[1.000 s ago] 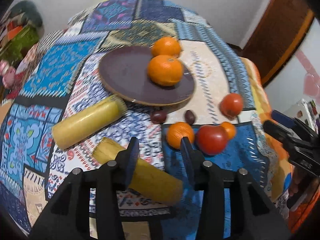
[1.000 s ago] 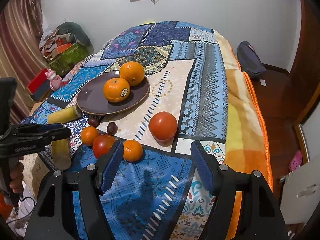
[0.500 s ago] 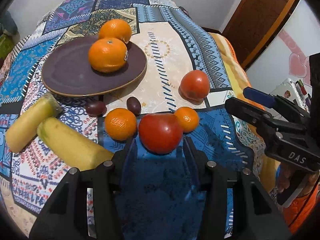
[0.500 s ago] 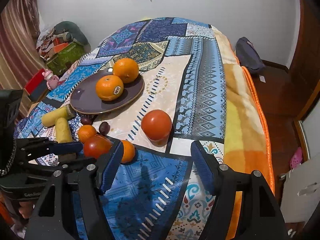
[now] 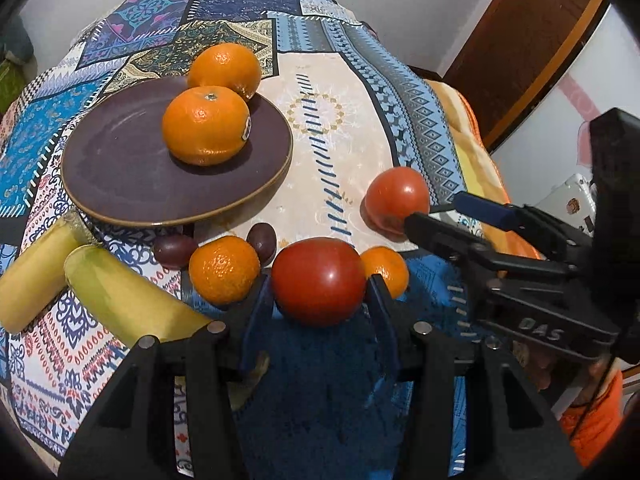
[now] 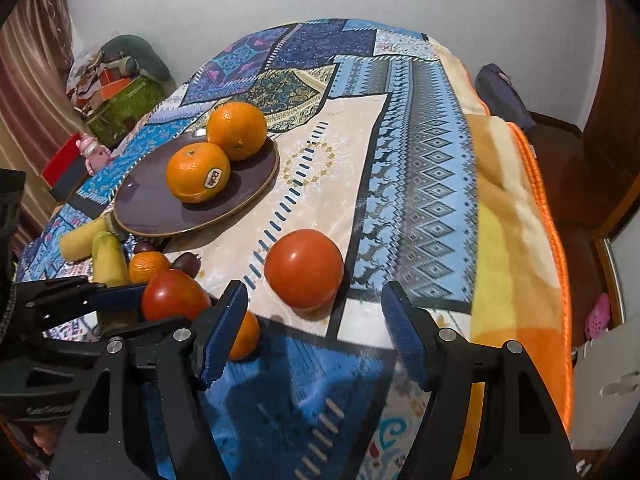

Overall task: Organize fruits
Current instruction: 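Grasp a red tomato with the left gripper while the right gripper grasps another tomato, then carry both tomatoes onto the plate beside the oranges and release them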

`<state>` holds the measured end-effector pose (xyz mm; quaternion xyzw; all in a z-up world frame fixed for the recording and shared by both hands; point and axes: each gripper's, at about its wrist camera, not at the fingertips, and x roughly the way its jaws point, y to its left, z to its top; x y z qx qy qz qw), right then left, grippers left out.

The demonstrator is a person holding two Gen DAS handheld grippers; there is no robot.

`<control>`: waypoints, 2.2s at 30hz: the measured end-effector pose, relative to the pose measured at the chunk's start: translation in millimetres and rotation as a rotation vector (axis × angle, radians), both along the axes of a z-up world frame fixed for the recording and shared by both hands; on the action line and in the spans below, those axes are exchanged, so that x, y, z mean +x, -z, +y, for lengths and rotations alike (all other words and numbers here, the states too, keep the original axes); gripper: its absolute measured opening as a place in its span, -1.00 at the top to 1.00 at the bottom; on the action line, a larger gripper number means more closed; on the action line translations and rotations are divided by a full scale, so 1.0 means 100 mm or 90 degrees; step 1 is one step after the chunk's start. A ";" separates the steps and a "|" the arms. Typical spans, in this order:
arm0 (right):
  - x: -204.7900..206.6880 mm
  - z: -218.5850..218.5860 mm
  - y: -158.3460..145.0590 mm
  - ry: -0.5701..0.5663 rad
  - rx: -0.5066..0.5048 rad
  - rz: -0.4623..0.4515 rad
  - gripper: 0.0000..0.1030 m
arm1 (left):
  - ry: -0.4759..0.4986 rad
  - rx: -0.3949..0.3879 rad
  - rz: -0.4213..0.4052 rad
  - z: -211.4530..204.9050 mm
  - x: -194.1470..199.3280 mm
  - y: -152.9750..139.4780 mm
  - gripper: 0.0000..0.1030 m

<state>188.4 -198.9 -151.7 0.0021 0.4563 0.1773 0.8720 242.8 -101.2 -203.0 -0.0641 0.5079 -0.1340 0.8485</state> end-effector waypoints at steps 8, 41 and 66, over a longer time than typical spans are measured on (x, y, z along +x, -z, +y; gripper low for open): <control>0.13 0.08 0.14 -0.003 -0.005 0.019 -0.28 | 0.003 -0.005 -0.005 0.00 0.11 0.01 0.05; -0.12 0.29 -0.51 -0.020 0.024 -0.077 0.13 | -0.040 0.010 -0.136 0.45 -0.22 -0.84 0.09; 0.42 1.35 -0.56 -0.101 0.032 -0.088 0.13 | -0.097 0.048 -0.158 1.56 0.22 -0.98 0.09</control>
